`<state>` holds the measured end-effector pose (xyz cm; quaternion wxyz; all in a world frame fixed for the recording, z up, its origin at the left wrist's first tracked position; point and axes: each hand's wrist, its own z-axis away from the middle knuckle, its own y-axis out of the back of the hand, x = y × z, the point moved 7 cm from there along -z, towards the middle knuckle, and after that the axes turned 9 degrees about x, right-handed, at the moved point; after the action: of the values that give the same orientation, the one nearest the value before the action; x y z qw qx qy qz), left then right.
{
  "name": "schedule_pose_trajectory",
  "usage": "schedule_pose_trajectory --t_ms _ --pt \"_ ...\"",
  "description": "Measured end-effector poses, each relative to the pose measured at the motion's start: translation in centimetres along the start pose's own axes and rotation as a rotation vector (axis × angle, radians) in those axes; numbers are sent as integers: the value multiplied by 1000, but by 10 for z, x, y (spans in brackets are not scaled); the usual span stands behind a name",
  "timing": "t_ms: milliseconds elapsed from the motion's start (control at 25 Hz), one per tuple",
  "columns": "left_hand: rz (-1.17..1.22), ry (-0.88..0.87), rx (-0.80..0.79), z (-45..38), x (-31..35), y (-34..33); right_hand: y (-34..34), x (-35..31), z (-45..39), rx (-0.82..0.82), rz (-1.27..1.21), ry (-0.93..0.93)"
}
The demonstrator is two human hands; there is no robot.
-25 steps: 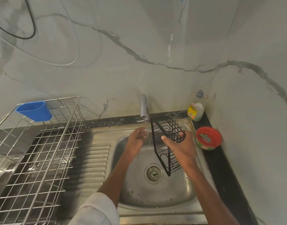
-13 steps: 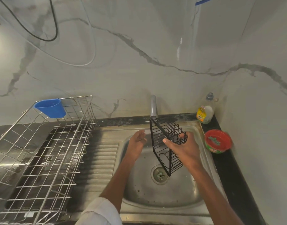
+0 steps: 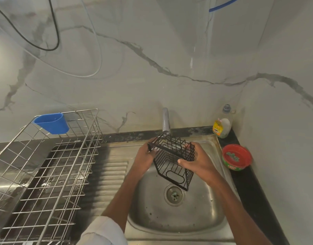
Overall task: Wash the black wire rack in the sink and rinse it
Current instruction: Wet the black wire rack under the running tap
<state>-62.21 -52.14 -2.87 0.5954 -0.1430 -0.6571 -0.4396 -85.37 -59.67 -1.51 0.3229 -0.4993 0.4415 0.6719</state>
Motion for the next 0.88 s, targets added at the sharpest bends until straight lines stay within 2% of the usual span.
schedule_pose_trajectory --t_ms 280,400,640,880 --pt "54 12 120 18 -41 33 -34 -18 -27 -233 -107 -12" --pt "59 19 205 39 -48 41 -53 -18 -44 -246 -104 5" --pt "51 27 310 68 -44 47 -88 -19 -65 -227 -78 -75" --pt "101 56 328 76 -47 46 -82 -23 -64 -248 -69 -36"
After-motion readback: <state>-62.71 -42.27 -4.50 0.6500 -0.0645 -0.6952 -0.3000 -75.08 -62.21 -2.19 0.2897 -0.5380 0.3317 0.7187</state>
